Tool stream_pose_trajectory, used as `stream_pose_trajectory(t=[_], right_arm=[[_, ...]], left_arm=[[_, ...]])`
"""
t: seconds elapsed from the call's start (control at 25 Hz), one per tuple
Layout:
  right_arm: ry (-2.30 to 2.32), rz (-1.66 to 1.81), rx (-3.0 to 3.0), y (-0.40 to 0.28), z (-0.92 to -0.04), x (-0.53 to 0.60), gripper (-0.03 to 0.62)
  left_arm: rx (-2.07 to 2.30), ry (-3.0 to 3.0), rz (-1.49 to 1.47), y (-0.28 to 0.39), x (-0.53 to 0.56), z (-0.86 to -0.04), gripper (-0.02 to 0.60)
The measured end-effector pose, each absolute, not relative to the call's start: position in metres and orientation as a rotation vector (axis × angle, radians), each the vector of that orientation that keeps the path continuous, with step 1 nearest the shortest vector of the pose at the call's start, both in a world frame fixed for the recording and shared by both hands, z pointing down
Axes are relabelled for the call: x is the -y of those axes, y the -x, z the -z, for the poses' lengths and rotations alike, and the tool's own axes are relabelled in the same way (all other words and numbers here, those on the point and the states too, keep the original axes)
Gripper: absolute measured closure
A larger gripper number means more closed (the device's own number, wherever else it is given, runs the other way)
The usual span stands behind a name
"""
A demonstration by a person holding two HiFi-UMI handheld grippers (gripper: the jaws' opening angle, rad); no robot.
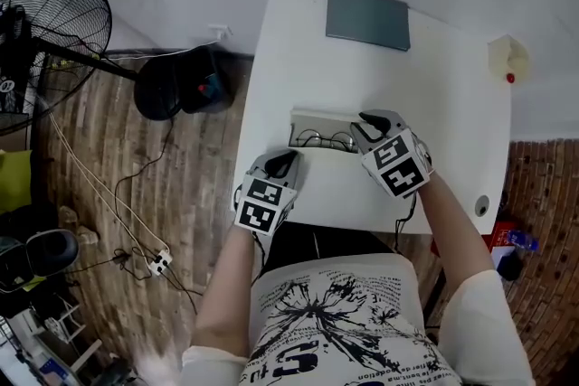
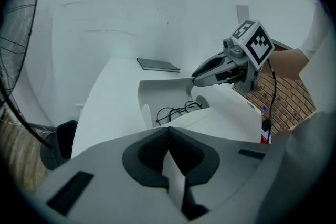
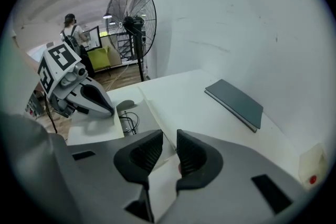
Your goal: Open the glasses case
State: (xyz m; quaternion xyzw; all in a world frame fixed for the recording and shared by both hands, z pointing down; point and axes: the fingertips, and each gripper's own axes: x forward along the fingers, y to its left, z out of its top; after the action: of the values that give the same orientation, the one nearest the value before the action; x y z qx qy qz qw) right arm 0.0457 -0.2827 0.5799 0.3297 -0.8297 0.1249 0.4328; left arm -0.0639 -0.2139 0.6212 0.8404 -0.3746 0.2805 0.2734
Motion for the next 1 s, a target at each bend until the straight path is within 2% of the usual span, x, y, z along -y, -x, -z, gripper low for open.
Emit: stream_pose_trajectory(t=[0.8, 0.84, 0.92, 1.0], right_arm=[[-0.871, -0.278, 2.056, -0.052, -0.601, 0.318, 0.476], [-0.871, -0.280, 2.069, -0.051, -0.599, 0.317, 0.457], [-0.890, -0.277, 2.106, -0.048, -0.591, 0.316, 0.374], [-0.955, -0.255, 2.156, -0.046, -0.573, 0.313, 0.359]], left_arm=[[1.018, -2.161, -0.688, 0.071, 0.221, -0.621, 0.568], [1.017, -2.168, -0.682, 0.071, 0.222, -0.621, 0.568], [1.017, -2.182, -0.663, 0.072, 0.222, -0.619, 0.568], [1.021, -2.181, -0.642, 0.074, 0.222, -0.619, 0.568]])
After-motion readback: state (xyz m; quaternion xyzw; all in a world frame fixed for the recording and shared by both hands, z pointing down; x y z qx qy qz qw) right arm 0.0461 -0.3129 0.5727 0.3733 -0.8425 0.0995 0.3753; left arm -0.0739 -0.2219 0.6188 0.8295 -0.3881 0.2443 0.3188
